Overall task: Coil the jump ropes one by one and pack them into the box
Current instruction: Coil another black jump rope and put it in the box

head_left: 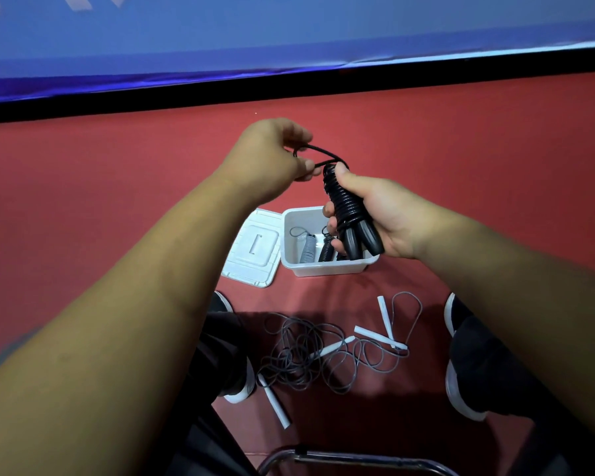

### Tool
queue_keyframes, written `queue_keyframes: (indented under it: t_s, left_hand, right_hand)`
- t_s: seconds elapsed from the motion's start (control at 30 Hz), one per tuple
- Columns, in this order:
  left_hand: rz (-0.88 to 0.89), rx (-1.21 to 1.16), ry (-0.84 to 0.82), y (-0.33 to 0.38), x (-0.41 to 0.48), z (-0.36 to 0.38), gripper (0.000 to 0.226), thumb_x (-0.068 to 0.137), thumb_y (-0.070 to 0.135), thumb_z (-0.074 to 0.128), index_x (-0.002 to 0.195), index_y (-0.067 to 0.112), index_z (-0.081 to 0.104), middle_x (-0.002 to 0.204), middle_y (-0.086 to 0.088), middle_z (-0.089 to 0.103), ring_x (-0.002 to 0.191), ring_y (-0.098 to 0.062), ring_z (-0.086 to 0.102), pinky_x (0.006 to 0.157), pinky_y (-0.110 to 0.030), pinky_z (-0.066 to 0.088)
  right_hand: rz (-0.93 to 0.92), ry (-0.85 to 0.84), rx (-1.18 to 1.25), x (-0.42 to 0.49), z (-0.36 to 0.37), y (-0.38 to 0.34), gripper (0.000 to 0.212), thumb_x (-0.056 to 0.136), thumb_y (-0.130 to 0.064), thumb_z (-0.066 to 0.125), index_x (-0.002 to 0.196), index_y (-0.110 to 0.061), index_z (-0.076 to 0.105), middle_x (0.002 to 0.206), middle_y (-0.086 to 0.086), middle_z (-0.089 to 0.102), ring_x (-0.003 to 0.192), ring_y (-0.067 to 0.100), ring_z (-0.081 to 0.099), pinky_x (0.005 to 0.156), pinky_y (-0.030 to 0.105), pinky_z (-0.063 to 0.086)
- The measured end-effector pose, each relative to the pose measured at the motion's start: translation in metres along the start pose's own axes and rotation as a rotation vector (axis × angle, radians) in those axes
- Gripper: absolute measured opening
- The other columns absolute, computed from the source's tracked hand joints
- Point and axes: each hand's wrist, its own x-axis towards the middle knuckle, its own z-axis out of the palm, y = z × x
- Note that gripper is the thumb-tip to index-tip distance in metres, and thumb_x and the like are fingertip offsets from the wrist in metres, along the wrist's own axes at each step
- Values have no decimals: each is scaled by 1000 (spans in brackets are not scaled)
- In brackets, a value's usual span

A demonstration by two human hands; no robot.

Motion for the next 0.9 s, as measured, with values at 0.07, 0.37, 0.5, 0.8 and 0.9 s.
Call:
queue_keyframes:
  t_s: [0.07, 0.37, 0.5, 0.8, 0.9]
  left_hand:
    - [-3, -70, -30, 0, 0, 1, 31, 95, -17, 61, 122, -3, 68, 105, -19, 68, 82, -21, 78, 79, -27, 63]
    - [115, -24, -104, 10, -6, 4, 23, 93, -10, 68, 96, 10, 80, 86, -14, 78, 85, -26, 76, 88, -40, 63]
    - [187, -27, -153, 14, -8, 4, 17, 87, -2, 79, 101, 8, 81, 95, -10, 80, 99, -35, 74, 95, -40, 61]
    - [6, -279, -108, 1, 0, 7, 29, 85, -6, 79, 113, -4, 69, 96, -16, 74, 86, -22, 75, 86, -30, 61]
    - [19, -152, -94, -3, 0, 12, 24, 90, -2, 77, 111, -7, 68, 81, -10, 74, 71, -18, 72, 75, -28, 63]
  right_hand:
    - [9, -4, 48, 1, -1, 0, 49, 100, -64, 59, 106, -16, 61, 84, 3, 63, 68, 19, 60, 70, 42, 55]
    - [59, -70, 225, -5, -2, -3, 50, 100, -71, 54, 110, -22, 56, 81, 1, 55, 65, 17, 54, 65, 34, 45]
    - [78, -103, 261, -5, -2, -4, 56, 98, -78, 45, 103, -24, 58, 80, 0, 53, 65, 18, 52, 66, 33, 43]
    - [8, -15, 208, -4, 1, -5, 43, 94, -71, 56, 100, -29, 59, 73, -3, 51, 59, 17, 47, 62, 32, 40]
    - [-14, 10, 176, -2, 0, -4, 44, 96, -70, 53, 108, -28, 59, 72, -2, 52, 57, 18, 48, 60, 32, 41]
